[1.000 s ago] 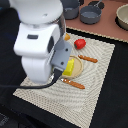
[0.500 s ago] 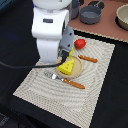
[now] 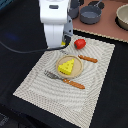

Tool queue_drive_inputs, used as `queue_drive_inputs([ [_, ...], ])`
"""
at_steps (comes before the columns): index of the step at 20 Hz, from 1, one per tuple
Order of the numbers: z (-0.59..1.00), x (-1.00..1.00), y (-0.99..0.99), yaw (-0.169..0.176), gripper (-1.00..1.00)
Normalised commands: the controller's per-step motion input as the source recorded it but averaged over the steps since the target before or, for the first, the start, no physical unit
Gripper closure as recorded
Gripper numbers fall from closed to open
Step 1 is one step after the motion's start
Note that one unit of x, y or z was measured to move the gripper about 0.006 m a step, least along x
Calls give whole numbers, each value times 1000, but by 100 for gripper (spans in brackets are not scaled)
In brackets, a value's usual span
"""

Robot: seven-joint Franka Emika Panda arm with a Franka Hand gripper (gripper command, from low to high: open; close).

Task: Interact with the objects in diverse but meaningful ways.

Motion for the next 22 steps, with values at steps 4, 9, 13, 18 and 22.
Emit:
queue_drive_inputs([
  [4,-496,-414,0,34,100],
  [9,-551,-564,0,44,100],
  [13,-559,-615,0,51,100],
  [18,-531,-603,0,39,100],
  [22,-471,-464,-4,26,100],
])
